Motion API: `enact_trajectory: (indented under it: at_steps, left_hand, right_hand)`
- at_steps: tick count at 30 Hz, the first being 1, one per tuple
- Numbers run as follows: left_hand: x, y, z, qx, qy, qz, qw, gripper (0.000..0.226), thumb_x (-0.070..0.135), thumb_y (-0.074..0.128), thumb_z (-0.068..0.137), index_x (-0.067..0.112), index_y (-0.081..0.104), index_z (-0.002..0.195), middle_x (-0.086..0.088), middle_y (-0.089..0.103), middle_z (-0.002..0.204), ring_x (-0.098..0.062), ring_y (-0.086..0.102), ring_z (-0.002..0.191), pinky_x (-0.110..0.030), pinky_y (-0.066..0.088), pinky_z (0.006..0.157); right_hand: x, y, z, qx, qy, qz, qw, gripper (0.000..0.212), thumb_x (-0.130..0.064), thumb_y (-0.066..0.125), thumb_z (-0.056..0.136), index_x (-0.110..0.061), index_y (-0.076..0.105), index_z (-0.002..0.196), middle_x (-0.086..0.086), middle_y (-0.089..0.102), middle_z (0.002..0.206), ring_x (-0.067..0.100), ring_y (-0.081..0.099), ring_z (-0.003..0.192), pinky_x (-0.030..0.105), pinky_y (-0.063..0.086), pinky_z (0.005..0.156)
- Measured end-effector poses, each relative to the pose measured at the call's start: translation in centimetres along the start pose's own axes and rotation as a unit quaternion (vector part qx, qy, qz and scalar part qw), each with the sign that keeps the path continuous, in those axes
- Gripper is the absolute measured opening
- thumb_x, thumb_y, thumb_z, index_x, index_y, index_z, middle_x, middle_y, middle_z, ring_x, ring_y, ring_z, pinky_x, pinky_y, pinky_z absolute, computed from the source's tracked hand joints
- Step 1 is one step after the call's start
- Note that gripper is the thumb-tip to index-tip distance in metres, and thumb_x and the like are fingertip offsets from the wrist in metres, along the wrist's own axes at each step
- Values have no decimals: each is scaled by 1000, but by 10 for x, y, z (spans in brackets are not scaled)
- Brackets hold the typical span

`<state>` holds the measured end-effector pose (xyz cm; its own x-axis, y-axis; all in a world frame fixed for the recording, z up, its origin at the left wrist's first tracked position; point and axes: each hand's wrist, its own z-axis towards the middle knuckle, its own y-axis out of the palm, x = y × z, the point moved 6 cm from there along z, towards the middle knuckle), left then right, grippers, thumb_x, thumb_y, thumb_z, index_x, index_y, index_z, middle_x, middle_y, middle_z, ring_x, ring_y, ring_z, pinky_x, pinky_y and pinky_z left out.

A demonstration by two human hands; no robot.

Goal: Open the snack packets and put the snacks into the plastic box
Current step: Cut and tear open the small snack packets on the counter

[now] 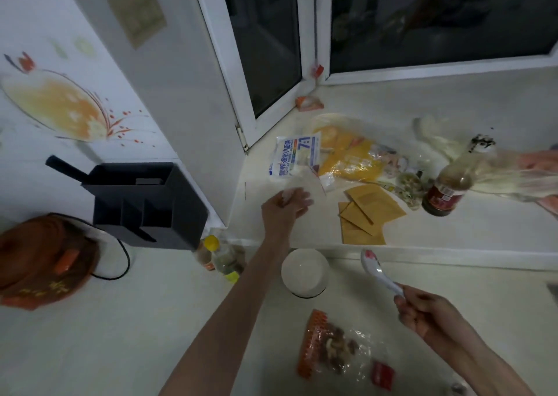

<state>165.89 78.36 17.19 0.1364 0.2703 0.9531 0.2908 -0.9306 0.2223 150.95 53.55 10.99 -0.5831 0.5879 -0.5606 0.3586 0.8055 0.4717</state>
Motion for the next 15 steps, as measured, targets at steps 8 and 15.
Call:
enact_trajectory:
  at_steps: [8,15]
  left_hand:
    - [14,20,-95,-91,-23,6,996,19,18,59,95,11,63,113,-8,75,100,-19,72,78,-26,56,58]
    - [13,21,-149,-126,-28,38,991,25,17,42,103,12,63,114,-5,74,106,-20,72,90,-29,57,64]
  right_hand:
    - [-13,20,-35,-92,-11,-19,995,31,7,36,89,8,61,106,6,50,62,8,38,48,15,38,41]
    - [-23,31,-70,-200,-14,-75,977,38,11,48,74,5,58,111,8,54,69,14,44,49,23,42,43]
